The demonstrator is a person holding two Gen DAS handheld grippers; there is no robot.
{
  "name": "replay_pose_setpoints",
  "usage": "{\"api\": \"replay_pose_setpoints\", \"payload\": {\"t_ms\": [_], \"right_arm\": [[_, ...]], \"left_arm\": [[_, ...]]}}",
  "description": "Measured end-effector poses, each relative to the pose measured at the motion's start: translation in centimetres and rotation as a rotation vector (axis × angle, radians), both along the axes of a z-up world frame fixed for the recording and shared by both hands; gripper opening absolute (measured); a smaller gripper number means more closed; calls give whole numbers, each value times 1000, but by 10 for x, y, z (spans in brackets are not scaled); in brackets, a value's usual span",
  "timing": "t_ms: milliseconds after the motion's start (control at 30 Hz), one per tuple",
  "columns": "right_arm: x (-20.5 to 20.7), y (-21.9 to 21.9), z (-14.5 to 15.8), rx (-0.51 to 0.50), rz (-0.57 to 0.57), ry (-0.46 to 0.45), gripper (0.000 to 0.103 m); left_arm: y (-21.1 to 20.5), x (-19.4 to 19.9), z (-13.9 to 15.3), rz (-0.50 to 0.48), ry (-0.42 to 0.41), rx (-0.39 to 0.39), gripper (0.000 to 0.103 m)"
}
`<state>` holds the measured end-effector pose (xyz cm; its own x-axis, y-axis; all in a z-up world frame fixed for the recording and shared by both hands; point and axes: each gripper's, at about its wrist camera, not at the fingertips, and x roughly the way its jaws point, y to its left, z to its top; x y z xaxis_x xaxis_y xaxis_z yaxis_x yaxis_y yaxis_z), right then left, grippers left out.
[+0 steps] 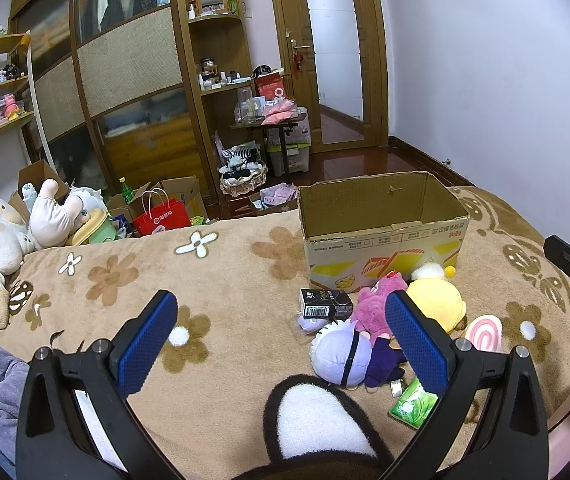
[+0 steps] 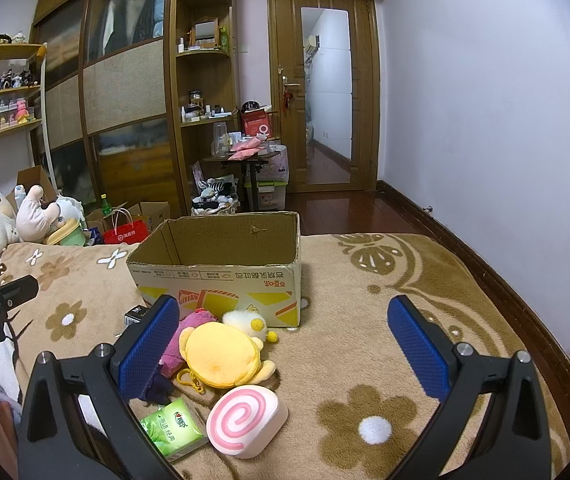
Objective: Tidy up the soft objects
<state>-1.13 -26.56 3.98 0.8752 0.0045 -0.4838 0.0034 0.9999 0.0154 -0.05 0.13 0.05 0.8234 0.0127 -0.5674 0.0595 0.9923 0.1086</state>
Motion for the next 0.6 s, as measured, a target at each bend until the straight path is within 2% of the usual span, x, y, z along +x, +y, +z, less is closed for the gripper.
{"api": "replay_pose_setpoints", "payload": {"t_ms": [367,600], "right_arm": [[0,-1,-1,6,-1,0,103],[1,4,2,19,1,12,103]], "left_arm": [[5,-2,4,-2,13,-3,102],[14,14,-4,14,78,-50,102]]}}
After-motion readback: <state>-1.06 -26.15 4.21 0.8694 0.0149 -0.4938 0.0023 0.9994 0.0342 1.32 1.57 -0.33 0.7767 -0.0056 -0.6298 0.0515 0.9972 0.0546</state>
